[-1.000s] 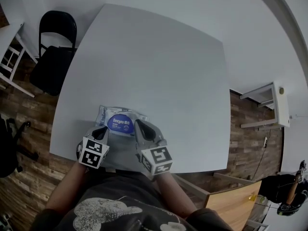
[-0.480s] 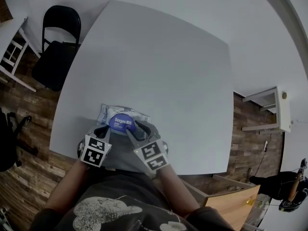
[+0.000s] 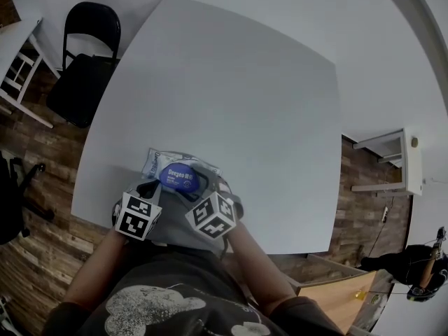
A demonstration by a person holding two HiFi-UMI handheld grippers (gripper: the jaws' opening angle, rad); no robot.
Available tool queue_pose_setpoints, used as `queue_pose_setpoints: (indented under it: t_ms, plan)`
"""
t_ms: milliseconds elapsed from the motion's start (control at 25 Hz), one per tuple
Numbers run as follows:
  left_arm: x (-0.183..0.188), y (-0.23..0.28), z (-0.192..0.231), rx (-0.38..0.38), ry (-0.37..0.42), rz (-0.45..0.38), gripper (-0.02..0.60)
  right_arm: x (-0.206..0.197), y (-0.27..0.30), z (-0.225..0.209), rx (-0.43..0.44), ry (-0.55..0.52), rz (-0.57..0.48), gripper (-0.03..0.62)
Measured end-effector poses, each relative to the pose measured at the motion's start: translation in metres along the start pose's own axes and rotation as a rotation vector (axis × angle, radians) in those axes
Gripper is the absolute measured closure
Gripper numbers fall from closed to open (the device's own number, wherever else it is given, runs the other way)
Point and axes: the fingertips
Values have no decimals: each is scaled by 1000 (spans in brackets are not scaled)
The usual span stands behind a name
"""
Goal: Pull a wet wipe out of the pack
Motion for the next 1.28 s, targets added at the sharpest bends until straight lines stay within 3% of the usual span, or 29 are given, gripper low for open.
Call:
queue_pose_setpoints:
  t_ms: [280, 480, 1280]
  plan:
    - [0, 0, -1, -18, -15, 7, 563, 0, 0, 2, -53, -40, -50, 304]
    - [-1, -1, -1, -24, -16, 15, 563, -1, 3, 2, -52, -44, -15, 301]
    - [0, 0, -2, -32, -7, 9, 563, 0, 2, -4, 212, 219, 4, 303]
Point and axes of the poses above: the fingertips, and each gripper's own axes: y forward along the fingers, z to its left, x out of its top, and after that the axes turned 11 degrees about -x, right-handed
